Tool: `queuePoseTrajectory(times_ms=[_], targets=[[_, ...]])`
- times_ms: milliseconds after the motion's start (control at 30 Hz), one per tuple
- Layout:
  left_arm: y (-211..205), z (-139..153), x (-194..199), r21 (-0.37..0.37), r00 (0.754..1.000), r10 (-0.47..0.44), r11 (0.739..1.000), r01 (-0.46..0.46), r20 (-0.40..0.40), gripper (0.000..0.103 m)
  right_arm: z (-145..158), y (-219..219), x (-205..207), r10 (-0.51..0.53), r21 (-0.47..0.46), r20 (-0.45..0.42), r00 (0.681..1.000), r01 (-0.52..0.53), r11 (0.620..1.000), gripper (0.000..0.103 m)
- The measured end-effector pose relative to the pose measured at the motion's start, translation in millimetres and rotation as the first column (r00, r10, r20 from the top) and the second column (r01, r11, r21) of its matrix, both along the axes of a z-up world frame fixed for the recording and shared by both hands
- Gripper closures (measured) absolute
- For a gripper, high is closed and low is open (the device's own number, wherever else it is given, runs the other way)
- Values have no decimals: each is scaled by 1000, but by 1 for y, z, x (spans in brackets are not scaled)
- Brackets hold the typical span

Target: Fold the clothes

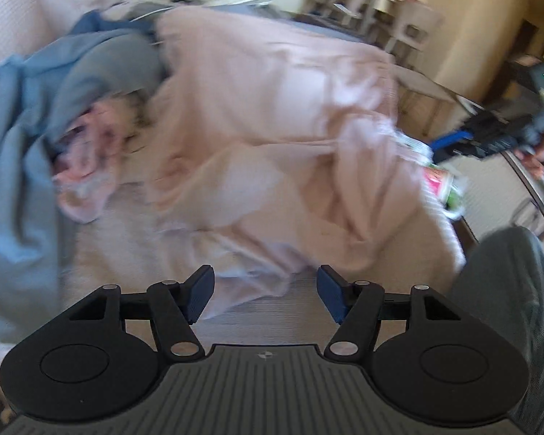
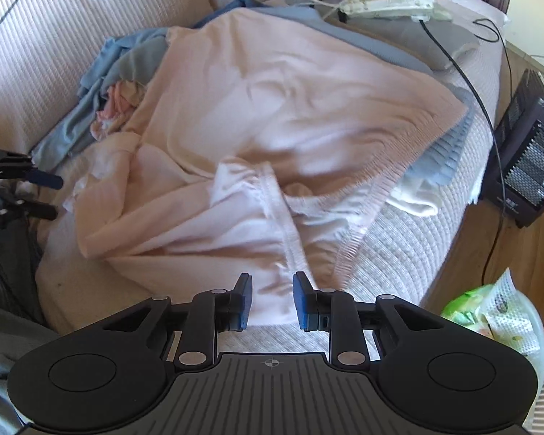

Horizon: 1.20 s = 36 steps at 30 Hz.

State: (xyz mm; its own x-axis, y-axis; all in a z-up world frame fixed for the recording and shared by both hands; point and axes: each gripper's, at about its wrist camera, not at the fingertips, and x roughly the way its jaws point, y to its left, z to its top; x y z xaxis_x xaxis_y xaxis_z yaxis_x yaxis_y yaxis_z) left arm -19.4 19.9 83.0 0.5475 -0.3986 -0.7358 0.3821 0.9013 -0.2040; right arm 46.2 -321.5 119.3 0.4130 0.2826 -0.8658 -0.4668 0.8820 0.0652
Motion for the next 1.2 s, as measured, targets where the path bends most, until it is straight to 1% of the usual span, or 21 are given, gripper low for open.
queuePoseTrajectory(times_ms=[67, 100, 133, 200, 267, 433, 467, 500, 533, 633, 733, 767, 800, 833, 900, 967, 1000, 1033, 1067, 1100, 1200], targets=[[-9, -1, 0, 14, 1000, -25, 1000, 25, 3, 52, -3, -3, 4, -11, -6, -10, 1000, 11, 1000, 77], [-13, -3, 1, 22, 999, -38, 999, 38, 0, 60, -4, -3, 6, -14, -7, -12, 1000, 14, 1000, 77], [-16, -6, 2, 38, 999, -43, 998, 43, -3, 64, -5, -4, 8, -15, -6, -13, 1000, 15, 1000, 77], [-21, -13, 7, 70, 999, -38, 997, 39, -15, 67, -6, -4, 11, -20, -4, -5, 1000, 20, 1000, 77], [-24, -16, 11, 86, 999, -40, 995, 42, -20, 68, -7, -3, 15, -18, 2, 0, 1000, 18, 1000, 77], [-28, -21, 18, 89, 997, -67, 994, 71, -44, 68, -11, 1, 22, 23, -7, 7, 1000, -23, 1000, 77], [-28, -24, 19, 83, 996, -73, 993, 78, -59, 70, -12, 2, 23, 31, -12, 8, 999, -31, 999, 77], [-28, -26, 20, 78, 994, -80, 993, 86, -74, 85, -13, 3, 24, 40, -20, 12, 999, -40, 999, 77], [-27, -28, 23, 66, 993, -77, 994, 83, -91, 96, -13, 5, 24, 50, -34, 21, 999, -49, 998, 77], [-20, -30, 30, 17, 994, -35, 999, 37, -106, 101, -14, 11, 26, 98, -71, 35, 995, -95, 993, 77], [-14, -27, 34, -48, 992, 0, 999, -6, -124, 102, -13, 17, 28, 135, -68, 43, 990, -132, 989, 76], [-12, -25, 34, -67, 992, 2, 998, -11, -130, 102, -13, 19, 30, 146, -66, 42, 988, -143, 988, 73], [-10, -22, 34, -84, 991, 5, 996, -17, -135, 102, -14, 22, 32, 156, -69, 43, 987, -153, 986, 64], [-7, -21, 34, -100, 989, 11, 995, -26, -145, 102, -15, 24, 35, 163, -78, 47, 986, -159, 984, 58], [0, -19, 34, -140, 985, 34, 988, -58, -169, 102, -20, 29, 41, 179, -88, 48, 983, -175, 981, 58], [7, -16, 33, -176, 983, 50, 981, -82, -179, 102, -26, 31, 50, 169, -63, 16, 985, -168, 984, 60], [10, -14, 32, -193, 983, 56, 977, -90, -176, 102, -29, 32, 53, 148, -52, 1, 989, -148, 988, 66], [12, -12, 31, -206, 983, 56, 974, -92, -175, 102, -30, 31, 55, 130, -39, -9, 992, -130, 991, 79], [15, -10, 31, -215, 983, 56, 972, -94, -176, 102, -29, 31, 54, 119, -26, -9, 993, -119, 993, 85], [18, -6, 31, -223, 982, 58, 970, -98, -178, 102, -23, 31, 49, 115, -18, 3, 993, -115, 993, 88], [26, 5, 29, -247, 983, 62, 963, -104, -172, 103, -1, 31, 30, 114, 1, 41, 993, -114, 993, 91]])
